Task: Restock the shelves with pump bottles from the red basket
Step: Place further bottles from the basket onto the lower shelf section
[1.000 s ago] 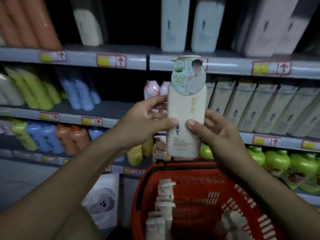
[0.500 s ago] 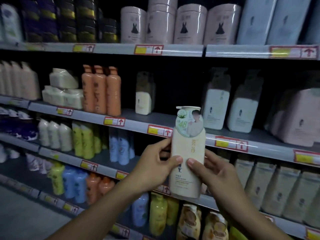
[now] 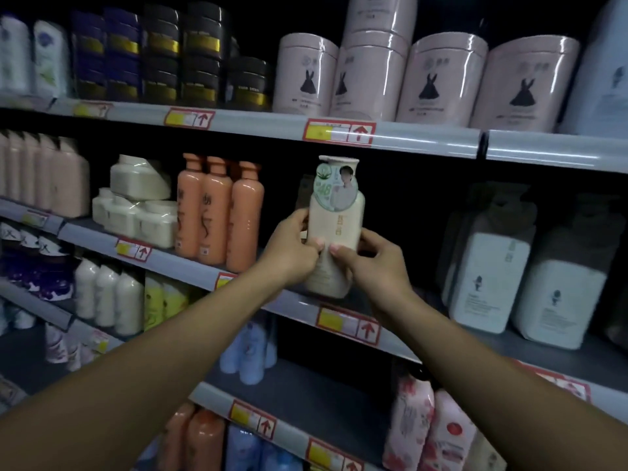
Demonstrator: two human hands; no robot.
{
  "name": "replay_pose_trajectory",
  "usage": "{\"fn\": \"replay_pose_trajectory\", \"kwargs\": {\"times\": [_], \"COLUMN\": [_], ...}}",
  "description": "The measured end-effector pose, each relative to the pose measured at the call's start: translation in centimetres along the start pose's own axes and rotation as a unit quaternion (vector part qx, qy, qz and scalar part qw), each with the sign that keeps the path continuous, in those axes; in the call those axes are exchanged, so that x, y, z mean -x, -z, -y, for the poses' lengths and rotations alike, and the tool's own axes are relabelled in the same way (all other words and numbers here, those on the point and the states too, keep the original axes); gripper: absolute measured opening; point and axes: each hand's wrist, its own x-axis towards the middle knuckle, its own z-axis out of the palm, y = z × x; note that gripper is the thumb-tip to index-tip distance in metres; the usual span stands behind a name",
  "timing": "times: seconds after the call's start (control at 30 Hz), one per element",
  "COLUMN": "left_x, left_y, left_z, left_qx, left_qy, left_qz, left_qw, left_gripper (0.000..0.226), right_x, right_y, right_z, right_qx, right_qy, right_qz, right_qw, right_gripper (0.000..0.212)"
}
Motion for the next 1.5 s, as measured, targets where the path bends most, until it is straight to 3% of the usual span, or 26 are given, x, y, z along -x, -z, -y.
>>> {"fn": "replay_pose_trajectory", "kwargs": {"times": [0.3,0.47,0.6,0.83,1.0,1.1,1.23,1.5], "left_x": [-5.1,-6.0,-6.0,-6.0,-5.7,-4.9,-2.6,4.7], "left_y": [2.2,2.6,3.2,3.1,2.9,2.5,1.7,-5.3], "left_z": [5.5,7.1,8.4,9.0,9.3,9.0,7.2,0.8], "left_qx": [-0.046,-0.029,-0.053,-0.068,-0.064,-0.040,-0.038,0.007], "left_qy": [0.025,0.051,0.083,0.090,0.100,0.104,0.052,0.023], "left_qz": [-0.014,-0.018,0.017,0.008,-0.005,-0.045,-0.102,-0.033], "left_qw": [0.999,0.998,0.995,0.994,0.993,0.993,0.993,0.999], "left_gripper": [0.053,0.049,0.055,0.064,0.067,0.080,0.072,0.046], "right_x": [-4.6,-4.9,-4.3,-4.2,-4.1,-3.6,-1.2,6.2], "right_y": [-6.2,-6.6,-6.9,-8.1,-7.9,-7.0,-4.3,5.8], "right_z": [-3.7,-4.3,-4.7,-5.1,-5.5,-4.9,-3.6,-1.6], "right_qx": [0.019,0.087,0.125,0.109,0.106,0.109,0.136,0.176], "right_qy": [-0.022,-0.018,-0.019,-0.018,-0.014,-0.001,0.048,0.088], "right_qz": [0.010,0.034,0.003,-0.035,-0.015,-0.019,-0.028,0.004], "right_qw": [1.000,0.995,0.992,0.993,0.994,0.994,0.989,0.980], "right_gripper": [0.033,0.047,0.049,0.050,0.053,0.058,0.060,0.050]}}
